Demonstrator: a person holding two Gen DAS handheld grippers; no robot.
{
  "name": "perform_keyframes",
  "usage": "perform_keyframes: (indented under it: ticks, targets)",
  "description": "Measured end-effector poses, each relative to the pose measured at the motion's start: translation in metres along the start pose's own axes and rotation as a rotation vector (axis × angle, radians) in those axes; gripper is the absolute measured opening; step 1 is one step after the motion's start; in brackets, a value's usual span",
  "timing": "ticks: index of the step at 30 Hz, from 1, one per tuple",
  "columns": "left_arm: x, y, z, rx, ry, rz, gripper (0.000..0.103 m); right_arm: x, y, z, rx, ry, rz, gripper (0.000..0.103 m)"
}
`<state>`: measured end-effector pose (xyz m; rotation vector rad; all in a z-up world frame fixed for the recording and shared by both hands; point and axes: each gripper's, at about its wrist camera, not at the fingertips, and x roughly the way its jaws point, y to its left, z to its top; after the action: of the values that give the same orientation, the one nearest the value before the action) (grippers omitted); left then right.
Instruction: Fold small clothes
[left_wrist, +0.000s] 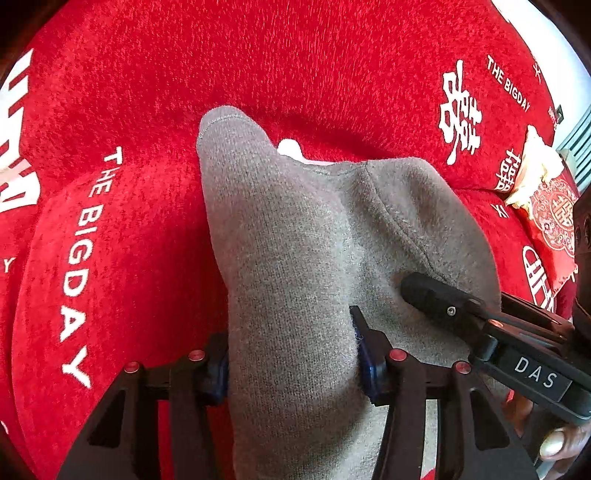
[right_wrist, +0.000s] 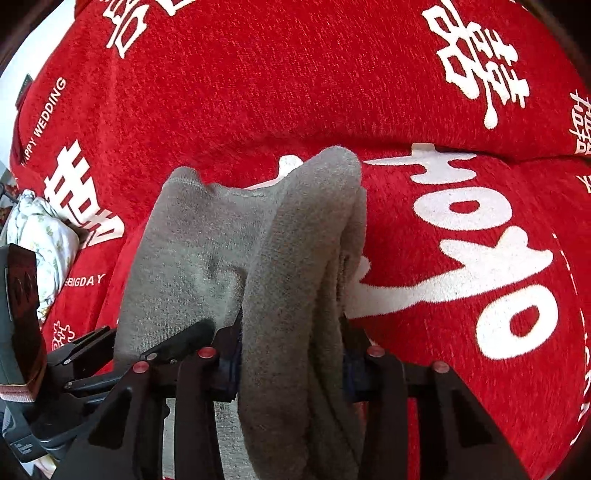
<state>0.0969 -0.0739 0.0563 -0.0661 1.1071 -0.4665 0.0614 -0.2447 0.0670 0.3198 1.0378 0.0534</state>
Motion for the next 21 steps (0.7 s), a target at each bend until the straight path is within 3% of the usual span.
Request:
perform_keyframes:
  ticks: [21]
  targets:
    - [-0.043, 0.014, -0.038, -0.001, -0.027, 0.015, 0.054, -0.028, 0.036, -0.039, -0.032, -0.026, 0.011, 0.043]
